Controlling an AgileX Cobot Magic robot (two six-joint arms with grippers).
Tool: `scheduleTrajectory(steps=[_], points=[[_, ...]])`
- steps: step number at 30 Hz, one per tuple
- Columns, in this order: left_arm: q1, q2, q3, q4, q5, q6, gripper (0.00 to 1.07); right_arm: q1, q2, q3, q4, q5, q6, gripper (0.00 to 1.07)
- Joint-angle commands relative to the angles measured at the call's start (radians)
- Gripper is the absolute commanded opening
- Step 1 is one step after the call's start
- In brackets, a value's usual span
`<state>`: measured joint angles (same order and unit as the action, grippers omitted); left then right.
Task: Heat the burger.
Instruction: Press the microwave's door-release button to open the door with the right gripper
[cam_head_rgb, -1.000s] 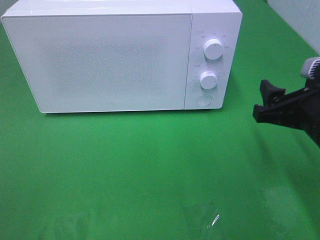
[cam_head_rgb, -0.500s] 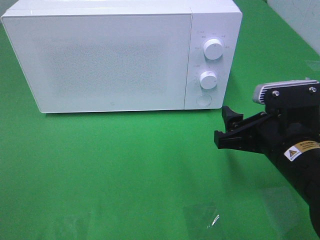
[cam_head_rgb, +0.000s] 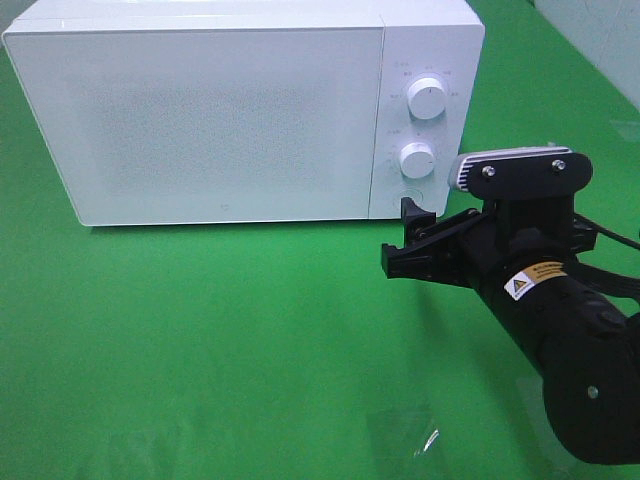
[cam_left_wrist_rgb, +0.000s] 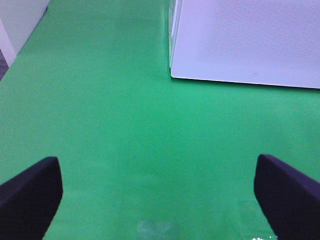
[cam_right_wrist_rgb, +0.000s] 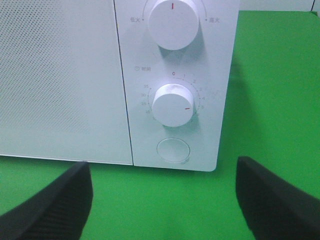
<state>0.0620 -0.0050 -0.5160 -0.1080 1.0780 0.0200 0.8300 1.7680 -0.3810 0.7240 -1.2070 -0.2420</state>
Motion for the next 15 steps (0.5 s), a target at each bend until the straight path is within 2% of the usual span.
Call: scheduleTrajectory(steps=[1, 9, 11, 12, 13, 14, 15], points=[[0.001, -0.005, 0.000, -0.004, -0.013, -0.004, 0.98, 0.003, 0.036, -0.037, -0.007, -0.123, 0.033, 0.74], [0.001, -0.005, 0.000, -0.004, -0.013, -0.004, 0.98, 0.003, 0.079, -0.060, -0.011, -0.114, 0.101, 0.68], [0.001, -0.005, 0.000, -0.004, -0.013, -0.004, 0.98, 0.003, 0.079, -0.060, -0.010, -0.108, 0.286, 0.58], [0.001, -0.005, 0.000, -0.004, -0.013, -0.004, 0.98, 0.003, 0.079, -0.060, -0.010, -0.108, 0.286, 0.58], [0.001, -0.005, 0.000, -0.004, -0.013, -0.004, 0.98, 0.003, 0.079, -0.060, -0.010, -0.109, 0.406, 0.51], [0.001, -0.005, 0.000, -0.004, -0.013, -0.004, 0.98, 0.003, 0.079, -0.060, -0.010, -0.109, 0.406, 0.51], [0.001, -0.005, 0.000, -0.004, -0.013, -0.004, 0.98, 0.003, 0.079, -0.060, -0.010, -0.109, 0.481, 0.46]])
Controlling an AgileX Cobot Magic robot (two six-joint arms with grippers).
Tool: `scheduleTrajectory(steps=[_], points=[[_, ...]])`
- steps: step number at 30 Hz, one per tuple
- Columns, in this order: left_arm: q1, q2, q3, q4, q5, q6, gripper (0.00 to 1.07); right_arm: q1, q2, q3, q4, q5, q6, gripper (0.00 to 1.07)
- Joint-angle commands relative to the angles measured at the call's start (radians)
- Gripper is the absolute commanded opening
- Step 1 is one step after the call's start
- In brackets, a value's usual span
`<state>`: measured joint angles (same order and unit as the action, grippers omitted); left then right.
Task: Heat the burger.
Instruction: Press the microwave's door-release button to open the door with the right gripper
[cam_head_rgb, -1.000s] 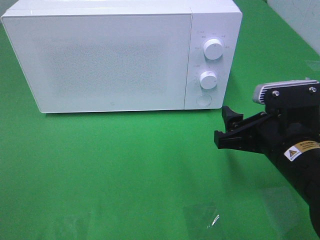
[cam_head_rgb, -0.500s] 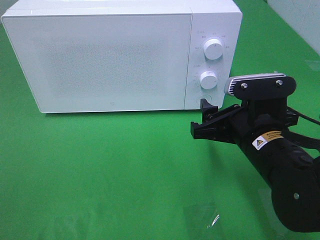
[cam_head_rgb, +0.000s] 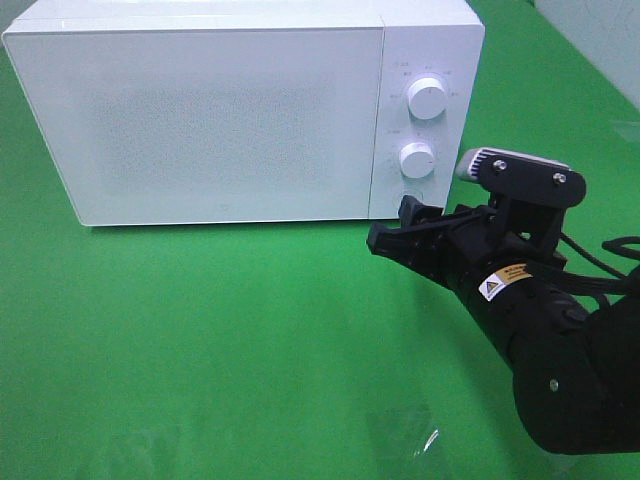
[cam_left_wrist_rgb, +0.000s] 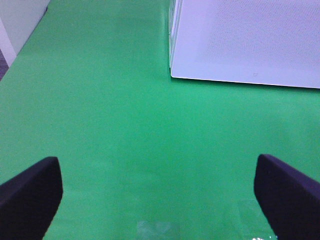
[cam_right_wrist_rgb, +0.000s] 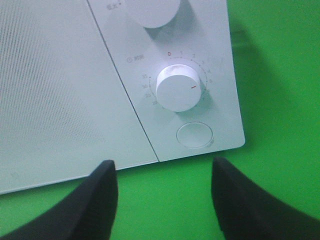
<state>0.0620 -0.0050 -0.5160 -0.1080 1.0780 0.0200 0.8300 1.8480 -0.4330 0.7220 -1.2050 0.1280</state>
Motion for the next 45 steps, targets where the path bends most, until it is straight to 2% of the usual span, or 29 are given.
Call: scheduleTrajectory(steps=[1, 2, 3, 4, 5, 7, 14, 16, 30, 34, 35, 39, 45], points=[[0.001, -0.005, 0.000, -0.004, -0.013, -0.004, 0.98, 0.003, -0.001, -0.008, -0.008, -0.111, 0.111, 0.46], [0.001, -0.005, 0.000, -0.004, -0.013, -0.004, 0.98, 0.003, -0.001, -0.008, -0.008, -0.110, 0.287, 0.38], [0.001, -0.005, 0.000, -0.004, -0.013, -0.004, 0.98, 0.003, -0.001, -0.008, -0.008, -0.110, 0.287, 0.38], [0.001, -0.005, 0.000, -0.004, -0.013, -0.004, 0.98, 0.003, -0.001, -0.008, -0.008, -0.110, 0.463, 0.28], [0.001, -0.005, 0.000, -0.004, -0.013, -0.004, 0.98, 0.003, -0.001, -0.008, -0.008, -0.110, 0.463, 0.28], [0.001, -0.005, 0.000, -0.004, -0.013, -0.004, 0.98, 0.003, -0.001, -0.008, -0.008, -0.110, 0.819, 0.16], [0.001, -0.005, 0.000, -0.004, -0.013, -0.004, 0.98, 0.003, 0.002, -0.008, -0.007, -0.100, 1.077, 0.10], [0.001, -0.005, 0.000, -0.004, -0.013, -0.004, 0.98, 0.002, 0.002, -0.008, 0.000, -0.049, 1.162, 0.01], [0.001, -0.005, 0.000, -0.004, -0.013, -0.004, 0.98, -0.004, 0.002, -0.008, 0.012, 0.076, 1.223, 0.00], [0.001, -0.005, 0.000, -0.004, -0.013, -0.004, 0.98, -0.043, 0.003, -0.011, -0.004, 0.103, 1.223, 0.00], [0.001, -0.005, 0.000, -0.004, -0.013, -0.004, 0.98, -0.079, 0.008, -0.025, -0.041, 0.116, 1.223, 0.00], [0.001, -0.005, 0.000, -0.004, -0.013, -0.004, 0.98, -0.131, 0.036, -0.071, -0.128, 0.127, 1.227, 0.00], [0.001, -0.005, 0.000, -0.004, -0.013, -0.004, 0.98, -0.161, 0.077, -0.125, -0.148, 0.134, 1.243, 0.00]])
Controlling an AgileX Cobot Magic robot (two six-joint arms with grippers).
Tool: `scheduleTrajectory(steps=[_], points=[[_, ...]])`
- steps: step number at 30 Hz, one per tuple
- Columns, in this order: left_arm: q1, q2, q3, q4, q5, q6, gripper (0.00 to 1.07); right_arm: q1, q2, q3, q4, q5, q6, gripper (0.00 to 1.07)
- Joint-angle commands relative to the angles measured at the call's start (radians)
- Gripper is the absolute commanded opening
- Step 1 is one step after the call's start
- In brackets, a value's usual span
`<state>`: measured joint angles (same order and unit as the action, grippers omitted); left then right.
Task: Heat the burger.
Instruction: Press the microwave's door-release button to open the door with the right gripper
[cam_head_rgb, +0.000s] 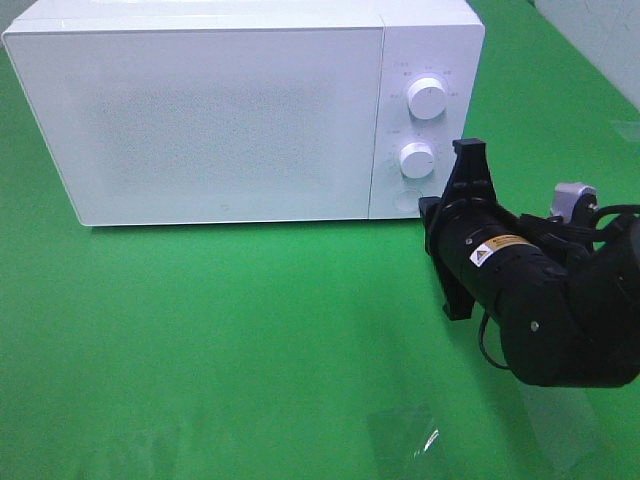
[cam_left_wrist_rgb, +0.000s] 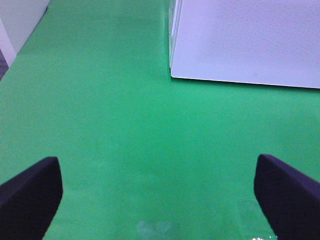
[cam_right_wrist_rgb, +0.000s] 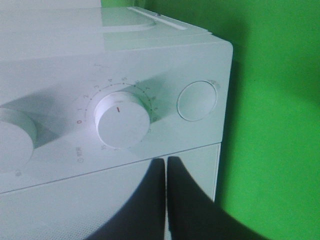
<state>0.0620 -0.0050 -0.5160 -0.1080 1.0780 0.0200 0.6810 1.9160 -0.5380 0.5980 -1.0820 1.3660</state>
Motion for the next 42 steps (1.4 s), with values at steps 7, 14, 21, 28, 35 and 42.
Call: scheduleTrajectory(steps=[7, 14, 21, 28, 35, 42], points=[[0.001, -0.005, 0.000, -0.004, -0.013, -0.004, 0.98, -0.076, 0.105, -0.127, -0.079, 0.029, 0.003, 0.00], [0.001, -0.005, 0.000, -0.004, -0.013, -0.004, 0.98, -0.125, 0.173, -0.195, -0.090, 0.081, 0.018, 0.00], [0.001, -0.005, 0.000, -0.004, -0.013, -0.004, 0.98, -0.134, 0.213, -0.235, -0.095, 0.093, 0.018, 0.00], [0.001, -0.005, 0.000, -0.004, -0.013, -0.004, 0.98, -0.134, 0.256, -0.285, -0.086, 0.100, 0.011, 0.00], [0.001, -0.005, 0.000, -0.004, -0.013, -0.004, 0.98, -0.137, 0.266, -0.311, -0.067, 0.097, -0.020, 0.00], [0.001, -0.005, 0.000, -0.004, -0.013, -0.004, 0.98, -0.145, 0.271, -0.321, -0.034, 0.002, -0.069, 0.00]])
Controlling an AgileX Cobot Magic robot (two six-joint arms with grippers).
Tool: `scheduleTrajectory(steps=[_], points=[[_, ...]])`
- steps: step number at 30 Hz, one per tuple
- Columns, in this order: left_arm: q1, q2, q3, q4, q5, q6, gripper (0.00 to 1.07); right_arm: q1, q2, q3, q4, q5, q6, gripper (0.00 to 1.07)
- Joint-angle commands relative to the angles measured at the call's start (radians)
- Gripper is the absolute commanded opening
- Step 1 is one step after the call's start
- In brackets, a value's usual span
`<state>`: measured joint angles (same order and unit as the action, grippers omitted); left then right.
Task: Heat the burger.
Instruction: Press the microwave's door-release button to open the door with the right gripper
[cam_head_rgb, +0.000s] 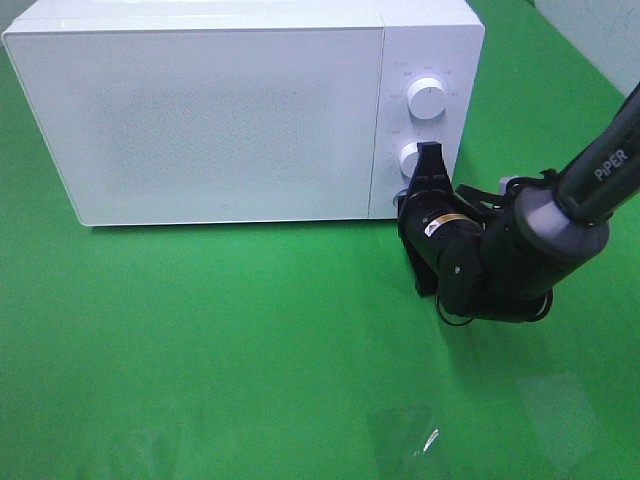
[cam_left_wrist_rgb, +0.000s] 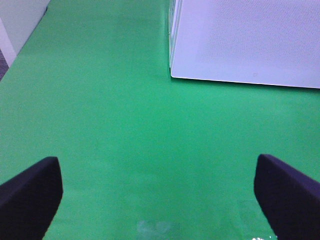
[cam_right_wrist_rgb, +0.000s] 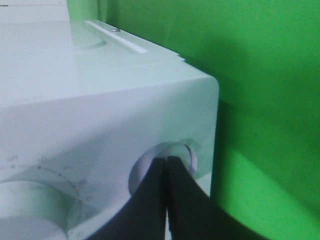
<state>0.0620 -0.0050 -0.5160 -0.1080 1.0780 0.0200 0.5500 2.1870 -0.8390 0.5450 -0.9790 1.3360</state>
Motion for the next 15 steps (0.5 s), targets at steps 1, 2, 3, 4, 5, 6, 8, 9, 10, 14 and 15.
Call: scheduleTrajectory(steps=[1, 2, 3, 4, 5, 6, 8, 9, 10, 14, 15], points=[[0.001, -0.005, 0.000, -0.004, -0.013, -0.004, 0.98, -0.014, 0.000, -0.020, 0.023, -0.117, -0.041, 0.00], [0.001, -0.005, 0.000, -0.004, -0.013, -0.004, 0.98, -0.014, 0.000, -0.020, 0.023, -0.117, -0.041, 0.00], [0.001, -0.005, 0.000, -0.004, -0.013, -0.004, 0.98, -0.026, 0.000, -0.020, 0.017, -0.147, -0.043, 0.00], [0.001, -0.005, 0.000, -0.004, -0.013, -0.004, 0.98, -0.026, 0.000, -0.020, 0.017, -0.147, -0.043, 0.00], [0.001, -0.005, 0.000, -0.004, -0.013, -0.004, 0.98, -0.026, 0.000, -0.020, 0.028, -0.159, -0.043, 0.00], [0.001, -0.005, 0.000, -0.004, -0.013, -0.004, 0.98, -0.026, 0.000, -0.020, 0.028, -0.159, -0.043, 0.00], [0.001, -0.005, 0.000, -0.004, -0.013, -0.004, 0.98, -0.026, 0.000, -0.020, 0.033, -0.162, -0.043, 0.00], [0.001, -0.005, 0.000, -0.004, -0.013, -0.004, 0.98, -0.026, 0.000, -0.020, 0.035, -0.163, -0.043, 0.00], [0.001, -0.005, 0.000, -0.004, -0.013, -0.004, 0.98, -0.026, 0.000, -0.020, 0.035, -0.163, -0.043, 0.00], [0.001, -0.005, 0.000, -0.004, -0.013, -0.004, 0.98, -0.026, 0.000, -0.020, 0.039, -0.199, -0.043, 0.00], [0.001, -0.005, 0.000, -0.004, -0.013, -0.004, 0.98, -0.026, 0.000, -0.020, 0.043, -0.237, -0.043, 0.00]])
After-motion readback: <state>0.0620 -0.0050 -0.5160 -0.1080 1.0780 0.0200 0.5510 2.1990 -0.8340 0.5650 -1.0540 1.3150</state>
